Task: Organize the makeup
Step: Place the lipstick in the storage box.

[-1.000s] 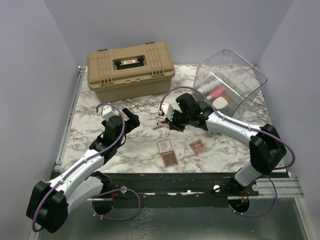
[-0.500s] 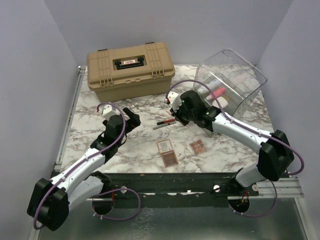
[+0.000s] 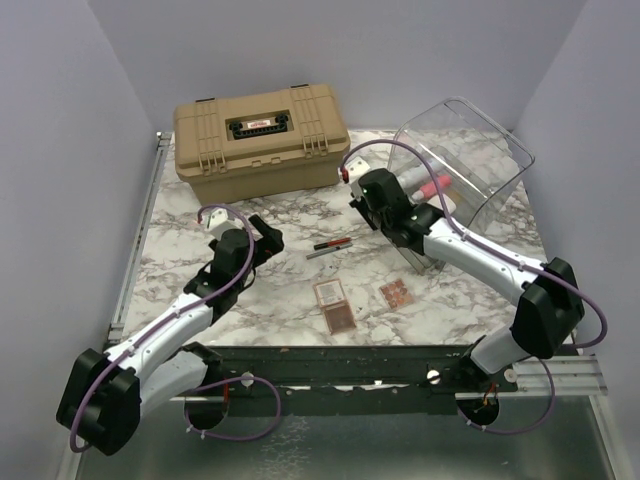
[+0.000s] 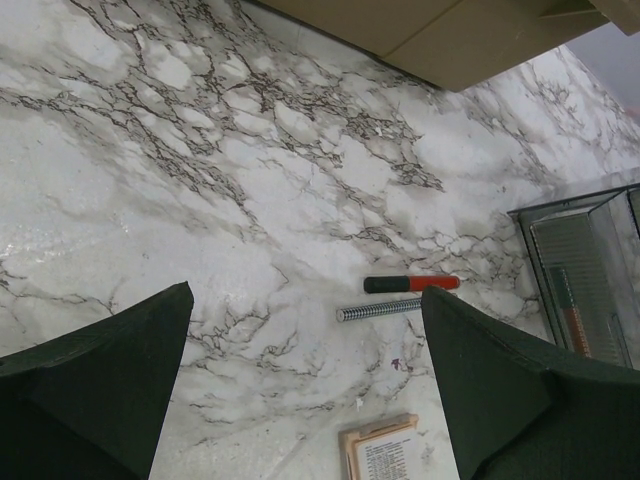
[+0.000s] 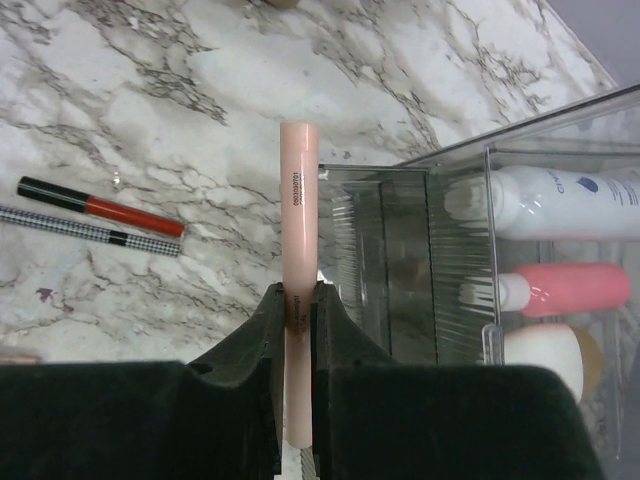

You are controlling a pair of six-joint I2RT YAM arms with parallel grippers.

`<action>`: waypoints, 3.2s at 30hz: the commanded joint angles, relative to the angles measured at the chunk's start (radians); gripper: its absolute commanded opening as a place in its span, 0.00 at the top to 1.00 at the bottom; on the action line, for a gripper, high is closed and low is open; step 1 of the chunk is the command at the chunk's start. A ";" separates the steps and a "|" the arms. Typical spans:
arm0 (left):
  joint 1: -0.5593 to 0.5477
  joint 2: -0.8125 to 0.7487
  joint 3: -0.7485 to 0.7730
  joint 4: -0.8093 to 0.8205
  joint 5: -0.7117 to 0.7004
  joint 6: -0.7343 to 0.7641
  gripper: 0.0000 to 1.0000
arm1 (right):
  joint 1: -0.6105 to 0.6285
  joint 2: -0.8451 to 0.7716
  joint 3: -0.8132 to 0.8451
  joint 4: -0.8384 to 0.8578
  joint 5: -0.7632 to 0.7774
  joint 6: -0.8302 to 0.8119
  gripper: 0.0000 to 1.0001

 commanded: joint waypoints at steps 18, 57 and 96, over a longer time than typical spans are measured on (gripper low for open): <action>0.007 0.034 0.003 0.046 0.058 -0.018 0.02 | -0.085 0.020 -0.113 0.034 0.084 -0.115 0.92; 0.009 0.043 0.022 0.032 0.085 0.000 0.02 | -0.114 0.106 -0.165 0.120 0.097 -0.184 0.84; 0.009 0.065 0.029 0.039 0.103 -0.011 0.02 | -0.116 0.068 -0.103 0.025 -0.002 -0.139 0.71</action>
